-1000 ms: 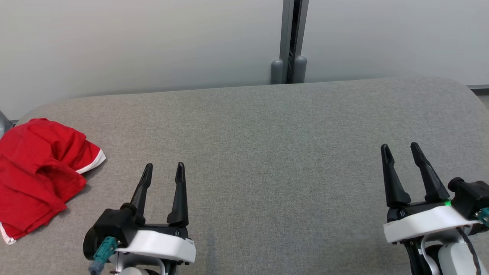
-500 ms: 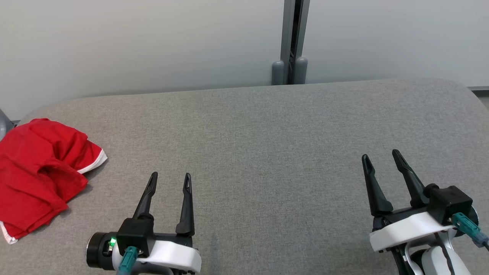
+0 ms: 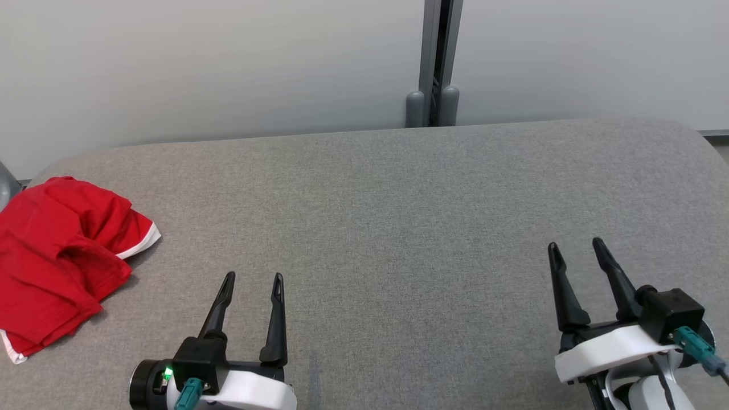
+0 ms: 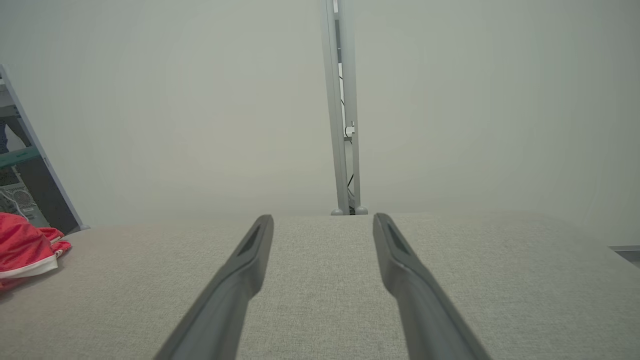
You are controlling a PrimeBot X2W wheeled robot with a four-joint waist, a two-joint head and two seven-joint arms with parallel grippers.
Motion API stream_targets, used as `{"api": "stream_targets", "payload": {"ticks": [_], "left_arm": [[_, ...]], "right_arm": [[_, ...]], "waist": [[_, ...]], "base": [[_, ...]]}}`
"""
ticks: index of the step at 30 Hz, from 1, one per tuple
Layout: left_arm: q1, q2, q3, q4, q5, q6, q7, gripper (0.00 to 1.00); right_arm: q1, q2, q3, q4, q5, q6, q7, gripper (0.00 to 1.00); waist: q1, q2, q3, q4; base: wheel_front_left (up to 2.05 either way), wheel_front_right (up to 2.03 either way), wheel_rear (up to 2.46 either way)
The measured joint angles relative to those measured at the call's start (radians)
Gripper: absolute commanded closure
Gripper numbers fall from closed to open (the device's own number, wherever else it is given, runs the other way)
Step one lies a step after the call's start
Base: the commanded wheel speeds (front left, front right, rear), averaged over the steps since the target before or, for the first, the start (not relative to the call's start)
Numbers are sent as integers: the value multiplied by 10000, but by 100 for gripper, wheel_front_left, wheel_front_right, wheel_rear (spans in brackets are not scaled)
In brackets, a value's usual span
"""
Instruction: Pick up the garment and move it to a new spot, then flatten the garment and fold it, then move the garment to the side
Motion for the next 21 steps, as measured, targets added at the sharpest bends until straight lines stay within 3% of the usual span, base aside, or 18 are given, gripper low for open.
{"api": "stream_targets", "payload": {"ticks": [13, 21], "left_arm": [[91, -31, 138, 169, 422, 15, -130, 0], [94, -33, 59, 391, 383, 31, -142, 0]], "right_arm": [[-56, -2, 167, 326, -479, 0, -234, 0], [-81, -4, 115, 305, -163, 2, -245, 0]], "waist": [[0, 0, 7, -46], [0, 0, 17, -100]], "base": [[0, 0, 0], [0, 0, 0]]}}
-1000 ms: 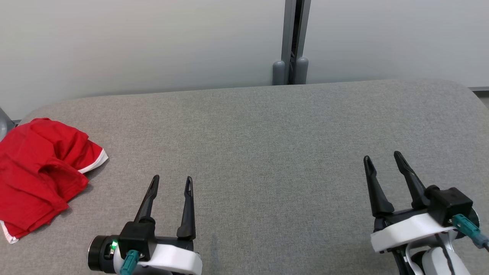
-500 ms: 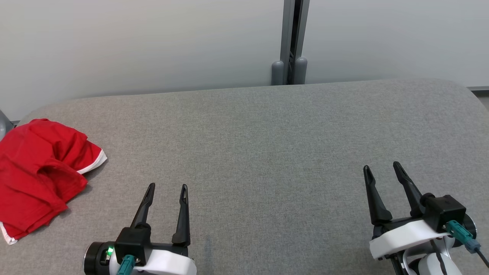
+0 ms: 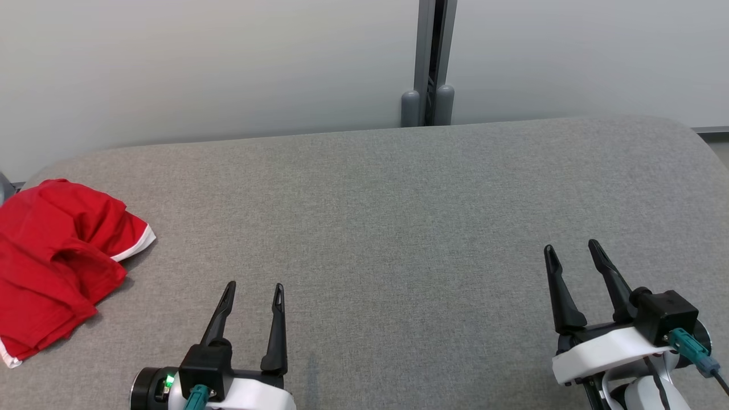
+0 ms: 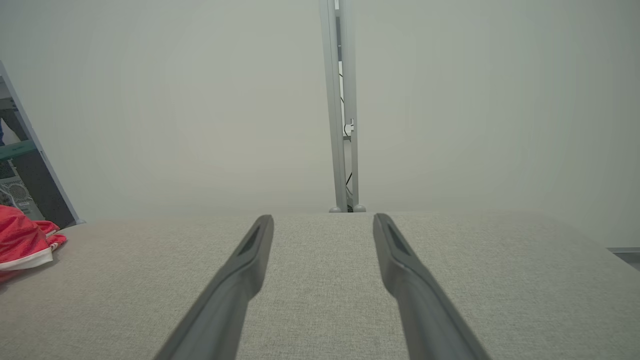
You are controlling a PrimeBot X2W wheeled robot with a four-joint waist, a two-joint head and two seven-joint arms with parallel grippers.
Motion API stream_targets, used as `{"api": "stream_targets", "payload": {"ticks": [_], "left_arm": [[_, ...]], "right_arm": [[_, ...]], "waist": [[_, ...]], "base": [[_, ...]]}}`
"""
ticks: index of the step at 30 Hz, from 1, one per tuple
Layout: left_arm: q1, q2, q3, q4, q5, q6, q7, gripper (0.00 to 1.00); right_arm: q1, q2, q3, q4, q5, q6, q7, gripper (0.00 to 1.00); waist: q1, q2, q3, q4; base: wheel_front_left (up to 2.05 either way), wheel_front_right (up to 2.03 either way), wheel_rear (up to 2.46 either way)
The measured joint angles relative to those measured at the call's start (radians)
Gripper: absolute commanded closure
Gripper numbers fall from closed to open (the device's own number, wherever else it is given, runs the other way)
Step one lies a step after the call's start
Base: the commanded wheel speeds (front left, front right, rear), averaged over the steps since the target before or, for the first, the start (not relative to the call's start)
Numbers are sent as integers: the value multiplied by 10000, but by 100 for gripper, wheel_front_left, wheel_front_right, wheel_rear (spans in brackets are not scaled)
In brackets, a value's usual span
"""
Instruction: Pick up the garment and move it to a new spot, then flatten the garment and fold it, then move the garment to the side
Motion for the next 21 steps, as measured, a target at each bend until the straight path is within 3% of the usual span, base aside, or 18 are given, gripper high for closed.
{"api": "stream_targets", "payload": {"ticks": [21], "left_arm": [[-6, -4, -69, 73, -54, 58, 0, 0]], "right_arm": [[1, 0, -2, 67, 82, -2, 0, 0]], "waist": [[0, 0, -1, -66]], "base": [[0, 0, 0]]}}
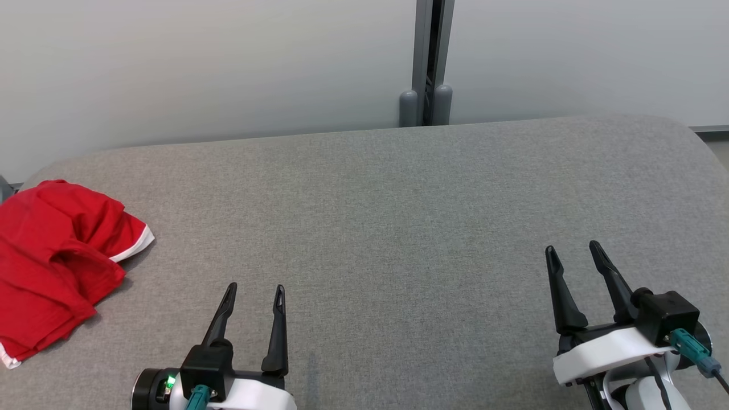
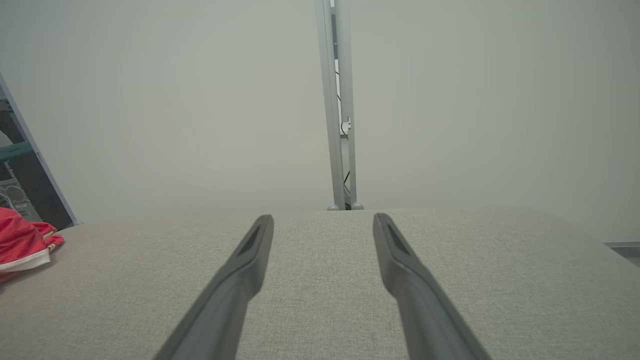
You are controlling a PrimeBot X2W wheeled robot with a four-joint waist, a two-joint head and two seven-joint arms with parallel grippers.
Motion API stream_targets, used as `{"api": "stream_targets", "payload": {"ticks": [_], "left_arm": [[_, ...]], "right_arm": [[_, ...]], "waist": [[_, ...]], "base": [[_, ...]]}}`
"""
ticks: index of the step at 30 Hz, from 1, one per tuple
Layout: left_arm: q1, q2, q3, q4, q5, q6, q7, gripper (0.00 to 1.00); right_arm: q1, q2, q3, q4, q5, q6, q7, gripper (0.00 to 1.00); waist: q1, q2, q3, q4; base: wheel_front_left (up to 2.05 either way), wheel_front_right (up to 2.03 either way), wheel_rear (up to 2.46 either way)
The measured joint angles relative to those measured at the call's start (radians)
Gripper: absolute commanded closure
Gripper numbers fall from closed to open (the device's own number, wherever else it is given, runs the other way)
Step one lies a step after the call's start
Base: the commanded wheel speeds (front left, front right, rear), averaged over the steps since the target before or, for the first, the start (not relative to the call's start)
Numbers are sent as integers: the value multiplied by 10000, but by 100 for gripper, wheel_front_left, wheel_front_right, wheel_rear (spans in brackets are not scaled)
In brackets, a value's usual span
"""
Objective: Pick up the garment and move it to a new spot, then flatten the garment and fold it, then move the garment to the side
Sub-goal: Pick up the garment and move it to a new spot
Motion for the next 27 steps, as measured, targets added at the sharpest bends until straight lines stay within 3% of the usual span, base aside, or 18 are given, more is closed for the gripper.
{"api": "stream_targets", "payload": {"ticks": [13, 27], "left_arm": [[-99, -2, 207, 102, 88, -19, 0, 0], [156, 10, 1014, 127, -209, -79, -2, 0]], "right_arm": [[23, -2, 157, -119, 69, 0, 0, 0], [278, 0, 968, -276, 238, 2, -27, 0]], "waist": [[0, 0, 91, 880], [0, 0, -137, 3079]], "base": [[0, 0, 0], [0, 0, 0]]}}
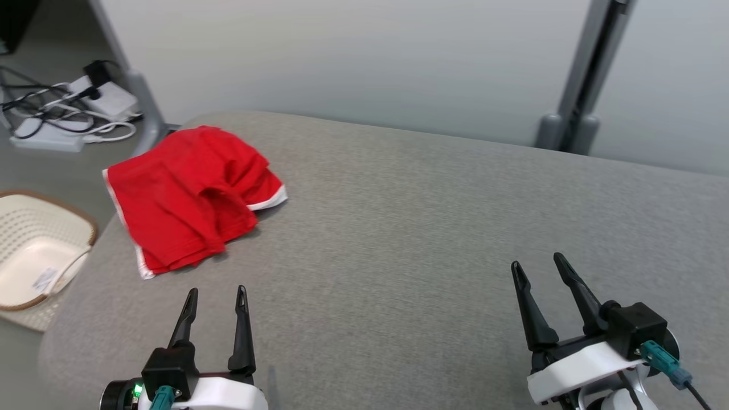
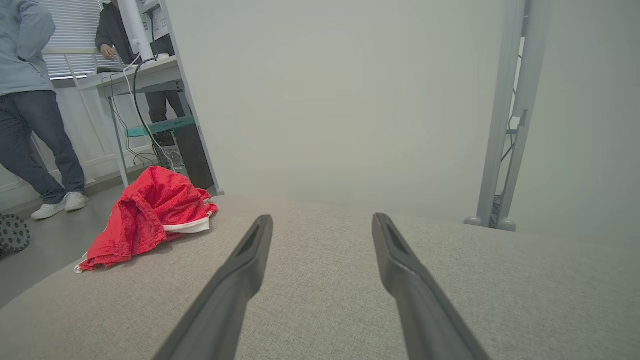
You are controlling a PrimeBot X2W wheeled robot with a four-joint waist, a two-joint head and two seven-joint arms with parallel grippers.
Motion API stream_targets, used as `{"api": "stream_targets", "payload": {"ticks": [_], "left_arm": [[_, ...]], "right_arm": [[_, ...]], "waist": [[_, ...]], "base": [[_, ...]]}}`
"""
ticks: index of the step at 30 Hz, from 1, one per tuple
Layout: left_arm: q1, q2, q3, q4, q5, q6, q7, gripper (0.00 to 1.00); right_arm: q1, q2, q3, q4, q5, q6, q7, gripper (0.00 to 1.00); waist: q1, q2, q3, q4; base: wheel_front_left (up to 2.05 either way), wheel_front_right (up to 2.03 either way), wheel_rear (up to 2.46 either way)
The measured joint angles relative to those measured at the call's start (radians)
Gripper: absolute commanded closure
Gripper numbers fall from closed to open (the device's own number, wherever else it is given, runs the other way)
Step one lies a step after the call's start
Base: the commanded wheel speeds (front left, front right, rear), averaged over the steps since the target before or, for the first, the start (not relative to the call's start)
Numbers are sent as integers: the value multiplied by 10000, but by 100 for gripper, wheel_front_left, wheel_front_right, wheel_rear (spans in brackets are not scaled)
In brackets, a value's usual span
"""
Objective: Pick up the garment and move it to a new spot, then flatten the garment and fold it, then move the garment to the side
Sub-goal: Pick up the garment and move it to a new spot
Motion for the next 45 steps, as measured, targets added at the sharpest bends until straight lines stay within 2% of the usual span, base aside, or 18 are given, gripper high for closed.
{"api": "stream_targets", "payload": {"ticks": [8, 14, 26, 45], "left_arm": [[136, -10, 174, -19, 15, -29, 0, 0], [208, -4, 313, -151, 0, -10, 0, 0], [354, -12, 403, -497, -59, 211, 2, 0], [293, -10, 339, -234, -107, 63, 2, 0]], "right_arm": [[104, 0, 506, -17, 84, 0, 0, 0], [105, 8, 911, 35, 132, 0, -2, 0], [-281, 4, 1298, 249, 134, 0, 0, 0], [-26, 4, 970, 128, 109, 0, 0, 0]], "waist": [[0, 0, -153, 1177], [0, 0, -181, 1803], [0, 0, 41, 1963], [0, 0, 41, 1869]], "base": [[0, 0, 0], [0, 0, 0], [0, 0, 0], [0, 0, 0]]}}
